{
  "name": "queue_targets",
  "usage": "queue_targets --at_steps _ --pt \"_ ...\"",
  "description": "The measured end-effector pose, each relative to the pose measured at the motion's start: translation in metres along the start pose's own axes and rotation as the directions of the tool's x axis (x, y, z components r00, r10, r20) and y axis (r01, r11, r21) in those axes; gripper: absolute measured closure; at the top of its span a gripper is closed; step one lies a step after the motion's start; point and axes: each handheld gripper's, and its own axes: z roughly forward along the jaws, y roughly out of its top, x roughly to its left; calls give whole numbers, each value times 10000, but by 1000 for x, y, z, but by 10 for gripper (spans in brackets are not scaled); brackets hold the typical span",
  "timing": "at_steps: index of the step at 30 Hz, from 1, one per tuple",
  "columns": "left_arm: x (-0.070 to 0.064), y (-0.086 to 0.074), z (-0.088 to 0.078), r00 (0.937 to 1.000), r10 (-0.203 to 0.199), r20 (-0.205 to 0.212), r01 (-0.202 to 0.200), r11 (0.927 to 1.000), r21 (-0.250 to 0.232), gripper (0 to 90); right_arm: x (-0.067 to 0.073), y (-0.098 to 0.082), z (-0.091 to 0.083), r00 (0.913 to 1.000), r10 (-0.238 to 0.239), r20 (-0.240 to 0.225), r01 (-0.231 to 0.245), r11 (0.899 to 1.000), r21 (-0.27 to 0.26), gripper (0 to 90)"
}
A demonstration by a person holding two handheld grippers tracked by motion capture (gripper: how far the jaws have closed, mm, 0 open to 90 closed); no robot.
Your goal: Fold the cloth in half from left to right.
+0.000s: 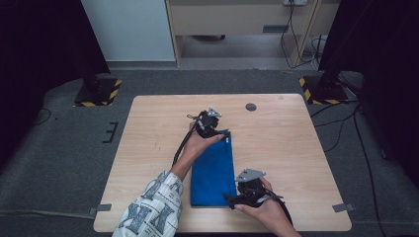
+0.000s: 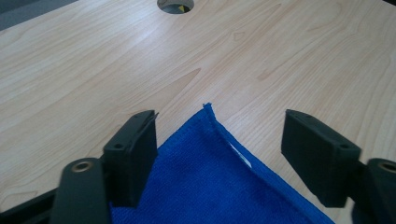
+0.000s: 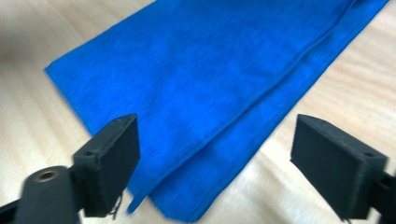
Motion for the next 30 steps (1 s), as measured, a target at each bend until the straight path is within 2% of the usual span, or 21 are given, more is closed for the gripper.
queue_targets --at_steps 5,8,12,16,19,22,25,27,30 --pt "-3 2 -13 9999 78 -130 -81 9998 -198 149 -8 8 4 10000 -37 -64 36 9998 -177 99" --pt "-5 -2 -20 9999 82 149 -78 9996 -274 108 -13 13 8 9998 -87 -178 82 9995 -301 93" --pt "0 -11 -28 10000 -67 24 68 9998 -195 85 -19 19 15 9997 -67 -247 58 9993 -373 85" --pt "6 -20 -38 9999 -34 -154 30 9998 -202 77 -24 22 20 9996 -94 -284 82 9990 -431 83" --pt "9 -27 -46 9998 -54 -178 52 9999 -136 77 -26 27 22 9987 -423 -287 412 9984 -383 76" --pt "12 -32 -54 9996 -79 -288 72 9996 -255 77 -29 32 24 9985 -427 -351 413 9984 -391 74" --pt "16 -36 -61 9991 -120 -400 109 9996 -259 77 -34 38 28 9986 -424 -300 412 9983 -402 78" --pt "19 -38 -64 9997 -148 -185 146 9998 -114 76 -36 41 31 9988 -461 -168 456 9985 -309 87" --pt "21 -42 -67 9997 -128 -199 126 9999 -108 71 -41 47 35 9969 -609 497 624 9976 -296 116"
